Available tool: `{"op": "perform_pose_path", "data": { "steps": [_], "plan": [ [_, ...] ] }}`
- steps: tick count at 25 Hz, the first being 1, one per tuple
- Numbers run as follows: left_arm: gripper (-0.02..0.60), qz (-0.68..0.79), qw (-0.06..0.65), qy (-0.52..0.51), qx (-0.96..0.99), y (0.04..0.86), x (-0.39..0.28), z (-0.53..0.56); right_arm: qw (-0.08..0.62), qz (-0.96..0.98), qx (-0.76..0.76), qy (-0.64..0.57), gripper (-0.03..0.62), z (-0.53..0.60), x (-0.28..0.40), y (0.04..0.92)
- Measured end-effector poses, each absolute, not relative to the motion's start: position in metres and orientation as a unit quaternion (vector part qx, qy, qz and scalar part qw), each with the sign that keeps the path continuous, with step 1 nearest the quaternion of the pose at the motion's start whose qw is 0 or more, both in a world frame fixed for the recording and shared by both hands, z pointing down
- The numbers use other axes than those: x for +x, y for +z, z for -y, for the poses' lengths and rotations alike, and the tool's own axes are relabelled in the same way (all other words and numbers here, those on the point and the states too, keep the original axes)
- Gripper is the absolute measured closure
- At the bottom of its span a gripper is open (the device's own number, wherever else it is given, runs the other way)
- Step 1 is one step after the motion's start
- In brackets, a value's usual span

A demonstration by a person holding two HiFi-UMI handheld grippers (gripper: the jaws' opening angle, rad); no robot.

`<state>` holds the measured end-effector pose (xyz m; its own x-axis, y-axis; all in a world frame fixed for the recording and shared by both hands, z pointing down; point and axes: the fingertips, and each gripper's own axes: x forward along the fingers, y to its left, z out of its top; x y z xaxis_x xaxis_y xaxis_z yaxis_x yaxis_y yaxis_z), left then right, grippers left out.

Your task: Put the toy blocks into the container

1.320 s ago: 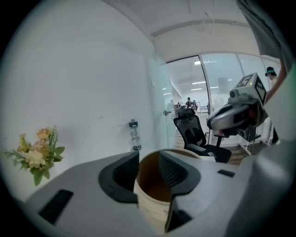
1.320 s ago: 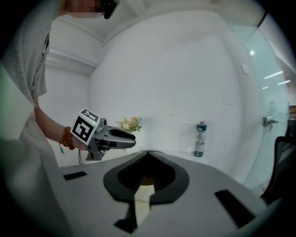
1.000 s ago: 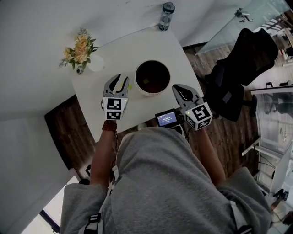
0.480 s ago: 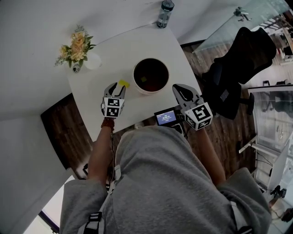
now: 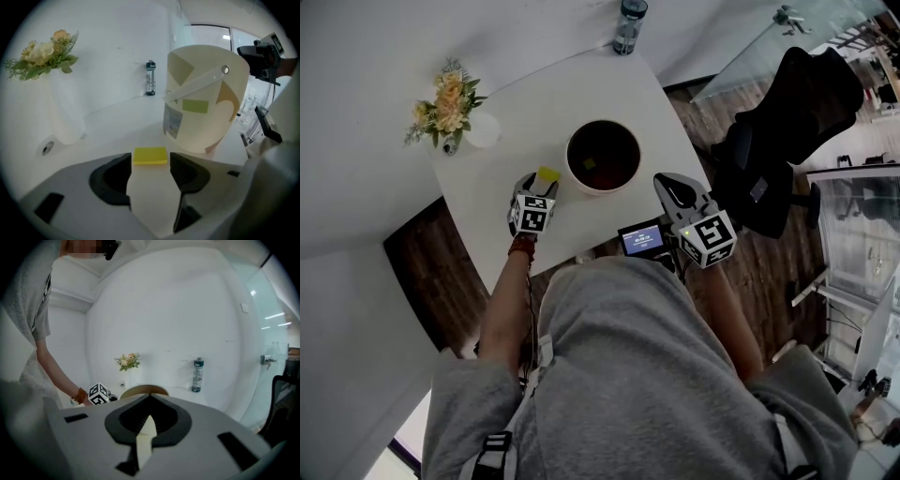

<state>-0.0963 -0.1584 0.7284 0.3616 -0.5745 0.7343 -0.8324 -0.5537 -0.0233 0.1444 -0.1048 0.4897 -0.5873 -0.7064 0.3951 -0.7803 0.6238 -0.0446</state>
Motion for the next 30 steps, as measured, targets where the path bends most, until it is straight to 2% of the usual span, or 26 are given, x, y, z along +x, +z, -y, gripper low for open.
{"op": "perform_pose_path", "data": {
  "steps": [4,15,30],
  "plan": [
    [0.301,0.421,0.185,0.38,0.803,0.74,-0.093,0.162,0.176,0.881,0.426,0.108,0.591,0.108,0.151,0.491],
    [0.319,0.428,0.181,0.4,0.79,0.743,-0.089,0.164,0.179,0.881,0.425,0.106,0.591,0.115,0.158,0.485],
    [0.324,0.471,0.126,0.324,0.811,0.666,-0.101,0.135,0.17,0.901,0.389,0.091,0.591,0.108,0.112,0.485]
  ]
}}
